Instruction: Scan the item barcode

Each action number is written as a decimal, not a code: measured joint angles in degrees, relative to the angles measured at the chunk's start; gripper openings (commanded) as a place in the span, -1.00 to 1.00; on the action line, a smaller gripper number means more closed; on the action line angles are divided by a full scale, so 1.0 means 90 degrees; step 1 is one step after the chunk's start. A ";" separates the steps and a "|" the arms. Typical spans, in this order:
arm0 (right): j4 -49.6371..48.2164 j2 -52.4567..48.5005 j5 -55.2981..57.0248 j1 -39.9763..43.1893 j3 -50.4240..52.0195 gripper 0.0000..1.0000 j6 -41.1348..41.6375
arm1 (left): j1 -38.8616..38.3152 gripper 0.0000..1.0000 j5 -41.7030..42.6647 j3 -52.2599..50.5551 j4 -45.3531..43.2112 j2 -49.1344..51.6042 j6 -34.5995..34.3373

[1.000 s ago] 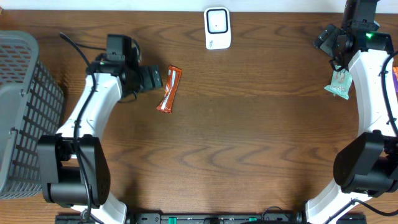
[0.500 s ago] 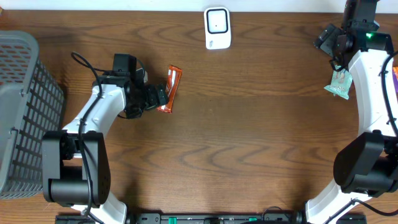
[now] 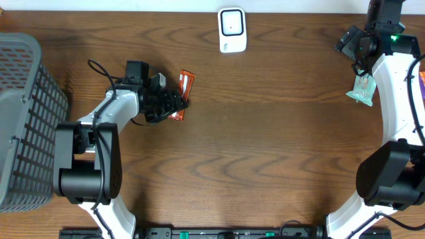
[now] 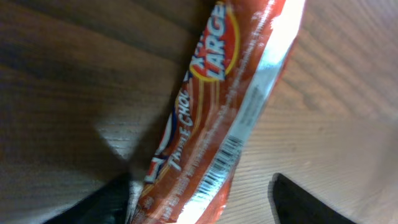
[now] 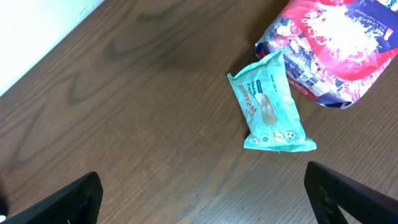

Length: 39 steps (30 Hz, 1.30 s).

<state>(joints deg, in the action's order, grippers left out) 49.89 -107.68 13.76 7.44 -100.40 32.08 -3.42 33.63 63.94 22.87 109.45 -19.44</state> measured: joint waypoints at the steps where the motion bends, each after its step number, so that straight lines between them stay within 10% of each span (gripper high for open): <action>1: 0.0002 0.0000 0.0000 0.0000 0.0000 0.99 0.0000 | 0.0000 0.31 0.0100 -0.0002 -0.0005 0.0049 -0.0002; 11: 0.0000 0.0000 0.0000 0.0000 0.0000 0.98 0.0000 | 0.0000 -0.85 0.0308 -0.0034 -0.0294 0.0187 -0.0029; 25: 0.0000 0.0000 0.0000 -0.0002 0.0000 0.98 -0.0002 | 0.0034 -0.86 -0.0073 0.0121 -0.0403 0.0041 0.0406; 35: 0.0000 0.0000 0.0000 0.0000 0.0000 0.98 -0.0002 | -0.0714 -0.85 -0.2669 0.0447 -0.0461 -0.0882 0.1957; 37: 0.0002 0.0000 0.0000 0.0000 0.0000 0.99 0.0000 | -0.0962 -0.70 -0.3322 0.0447 -0.0442 -0.0838 0.2101; 39: 0.0000 0.0000 0.0000 0.0000 0.0000 0.98 -0.0002 | -0.1185 0.11 -0.3871 0.0447 -0.0474 -0.0806 0.2132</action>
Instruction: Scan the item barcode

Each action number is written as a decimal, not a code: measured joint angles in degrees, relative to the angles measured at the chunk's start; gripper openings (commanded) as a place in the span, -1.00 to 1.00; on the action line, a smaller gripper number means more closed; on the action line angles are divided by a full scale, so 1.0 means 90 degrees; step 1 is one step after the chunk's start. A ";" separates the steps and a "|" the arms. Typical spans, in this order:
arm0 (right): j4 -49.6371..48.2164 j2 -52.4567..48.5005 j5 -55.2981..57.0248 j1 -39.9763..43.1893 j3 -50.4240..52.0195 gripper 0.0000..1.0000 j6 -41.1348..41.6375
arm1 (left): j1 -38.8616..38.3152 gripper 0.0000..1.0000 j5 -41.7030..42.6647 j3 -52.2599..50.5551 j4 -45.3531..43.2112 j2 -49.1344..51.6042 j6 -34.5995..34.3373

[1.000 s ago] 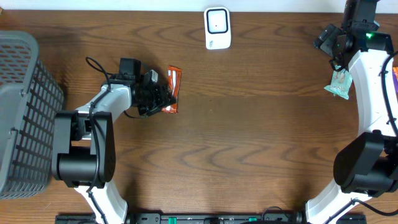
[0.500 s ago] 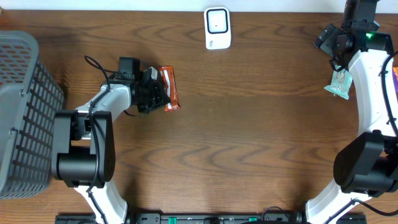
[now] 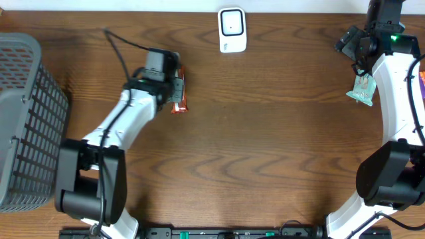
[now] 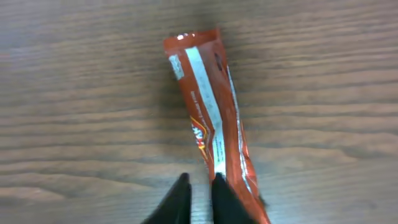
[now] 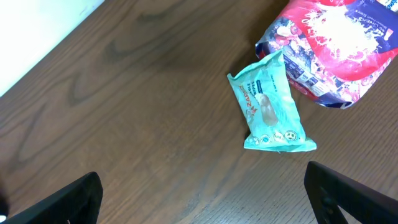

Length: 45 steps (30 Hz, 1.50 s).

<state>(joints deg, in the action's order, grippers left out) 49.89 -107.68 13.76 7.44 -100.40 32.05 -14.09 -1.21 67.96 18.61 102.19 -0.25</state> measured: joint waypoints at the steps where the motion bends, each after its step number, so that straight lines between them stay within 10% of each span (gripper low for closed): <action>1: 0.0000 0.0000 0.0000 0.0000 0.0000 0.99 0.0002 | -0.0070 0.43 -0.0185 0.0000 -0.0070 0.0007 -0.0007; 7: 0.0002 0.0000 0.0000 0.0000 0.0000 0.99 0.0002 | 0.0129 0.95 0.0034 0.0000 -0.0828 0.0015 -0.0350; 24: 0.0000 0.0000 0.0000 -0.0002 0.0000 0.99 0.0000 | 0.0510 1.00 0.1783 0.0000 -0.1146 0.0901 -0.0884; 33: 0.0000 0.0000 0.0000 0.0000 0.0000 0.99 0.0002 | 0.0291 0.29 0.1838 0.0002 -0.1511 0.1387 -0.1205; 39: 0.0000 0.0000 0.0000 0.0000 0.0000 0.98 0.0002 | 0.0289 -0.85 0.1826 0.0002 -0.1474 0.1399 -0.1282; 45: 0.0000 0.0000 0.0000 -0.0002 0.0000 0.98 0.0002 | 0.0284 -0.86 0.1787 0.0002 -0.1503 0.1392 -0.1304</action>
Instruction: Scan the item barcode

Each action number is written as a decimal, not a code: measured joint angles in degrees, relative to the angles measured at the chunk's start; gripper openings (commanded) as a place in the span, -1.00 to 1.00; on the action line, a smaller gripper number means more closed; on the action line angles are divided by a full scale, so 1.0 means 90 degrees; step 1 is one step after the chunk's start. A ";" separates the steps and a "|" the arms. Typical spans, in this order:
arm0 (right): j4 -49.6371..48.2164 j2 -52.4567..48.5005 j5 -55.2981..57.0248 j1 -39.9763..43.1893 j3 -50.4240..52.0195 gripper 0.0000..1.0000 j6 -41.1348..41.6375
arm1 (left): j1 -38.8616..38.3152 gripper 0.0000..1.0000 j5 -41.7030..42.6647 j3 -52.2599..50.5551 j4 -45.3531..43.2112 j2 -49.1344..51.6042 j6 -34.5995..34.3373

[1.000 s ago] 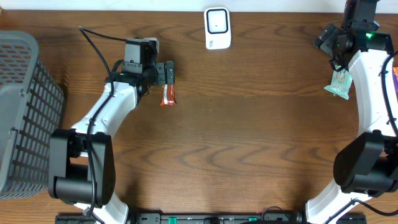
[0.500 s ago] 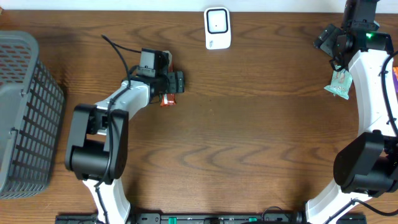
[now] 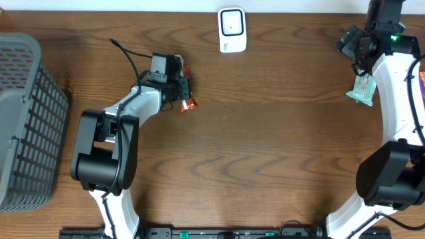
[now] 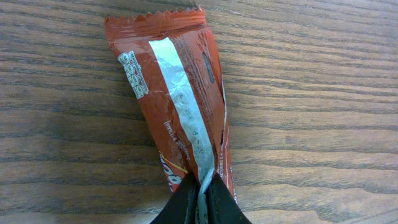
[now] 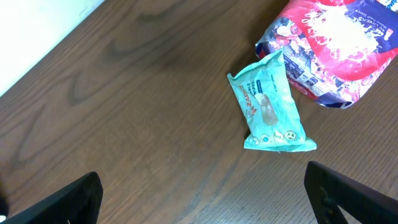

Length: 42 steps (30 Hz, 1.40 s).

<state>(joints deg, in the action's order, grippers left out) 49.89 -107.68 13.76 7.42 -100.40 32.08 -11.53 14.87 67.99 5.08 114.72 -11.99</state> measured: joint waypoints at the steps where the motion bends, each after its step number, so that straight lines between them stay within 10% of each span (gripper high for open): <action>1: 0.0000 0.0000 0.0000 0.0002 0.0000 0.99 0.0000 | 0.0000 -0.86 -0.0002 0.0000 0.0005 -0.0010 -0.0007; 15: 0.0000 0.0000 0.0000 0.0002 0.0000 0.98 0.0000 | -0.0160 -0.80 -0.0515 0.0022 0.0243 -0.1753 0.0765; 19: 0.0000 0.0000 0.0000 0.0002 0.0000 0.99 0.0000 | -0.0265 0.49 -0.0928 0.0019 0.0389 -0.1530 0.0835; 22: 0.0000 0.0000 0.0000 0.0002 0.0000 0.98 -0.0002 | -0.0267 0.87 -0.1066 0.0019 0.0333 -0.1355 0.0619; 42: 0.0000 0.0000 0.0000 0.0002 0.0000 0.98 -0.0002 | 0.0056 0.96 -0.1044 0.0019 -0.0787 -0.0316 -0.1387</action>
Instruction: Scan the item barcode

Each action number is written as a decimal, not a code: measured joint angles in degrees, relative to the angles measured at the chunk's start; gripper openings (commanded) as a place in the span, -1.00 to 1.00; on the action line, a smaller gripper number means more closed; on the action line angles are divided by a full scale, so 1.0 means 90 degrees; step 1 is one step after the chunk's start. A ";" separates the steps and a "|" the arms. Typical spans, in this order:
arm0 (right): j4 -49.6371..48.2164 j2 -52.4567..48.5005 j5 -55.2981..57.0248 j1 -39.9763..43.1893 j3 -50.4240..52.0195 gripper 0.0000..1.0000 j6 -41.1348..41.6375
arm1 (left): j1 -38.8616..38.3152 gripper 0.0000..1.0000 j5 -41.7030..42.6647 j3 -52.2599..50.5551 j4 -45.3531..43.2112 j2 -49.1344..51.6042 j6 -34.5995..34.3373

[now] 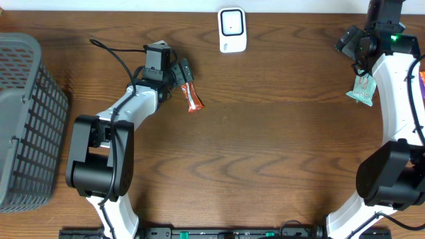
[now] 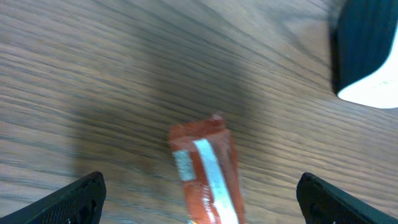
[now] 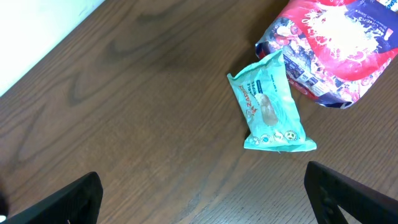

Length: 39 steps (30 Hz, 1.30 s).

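Note:
The item is an orange-red snack bar [image 1: 192,99] lying flat on the wooden table, its silver back seam up [image 2: 206,172]. My left gripper [image 1: 180,74] hovers just behind its upper end, open, with the bar's end below the gap between the fingertips [image 2: 200,202]. The white barcode scanner [image 1: 232,30] stands at the table's back edge, and its dark face shows at the top right of the left wrist view [image 2: 367,53]. My right gripper [image 3: 205,199] is open and holds nothing at the far right.
A grey mesh basket [image 1: 26,119] fills the left side. A teal packet [image 3: 270,111] and a red-and-white bag [image 3: 333,43] lie under the right arm [image 1: 392,79], near the table's right edge.
The left gripper was shut on the bar's back seam; now it is open and drawn back, and the bar lies free on the table slightly further right. The right arm is unchanged.
At first the left gripper stood open around the bar, printed side and barcode up. Then it was shut on the bar, seam side up, nearer the scanner, and stayed shut on the seam. Now the bar lies released, seam up.

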<state>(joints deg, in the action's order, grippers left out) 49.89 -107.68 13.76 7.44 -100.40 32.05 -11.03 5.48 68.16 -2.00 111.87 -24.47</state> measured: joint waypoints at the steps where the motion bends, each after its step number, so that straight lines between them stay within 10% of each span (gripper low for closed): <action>1: 0.0000 0.0000 0.0000 0.0000 0.0000 0.98 0.0000 | 0.0000 0.96 0.0056 0.0000 -0.0015 0.0007 -0.0029; 17: 0.0000 0.0000 0.0000 0.0000 0.0000 0.98 0.0000 | -0.0012 0.95 0.0588 0.0000 -0.0787 0.0670 -0.0284; 33: 0.0000 0.0000 0.0000 -0.0002 0.0000 0.98 0.0002 | 0.0005 -0.80 0.2259 0.0036 -0.0168 0.0801 -0.0279; 39: 0.0002 0.0000 0.0000 0.0000 0.0000 0.99 0.0000 | 0.0005 -0.86 0.2390 0.0036 -0.0126 0.0831 -0.0095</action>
<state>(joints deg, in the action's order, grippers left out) 49.91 -107.68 13.76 7.44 -100.40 32.05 -10.98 26.98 68.49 -3.14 119.35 -25.32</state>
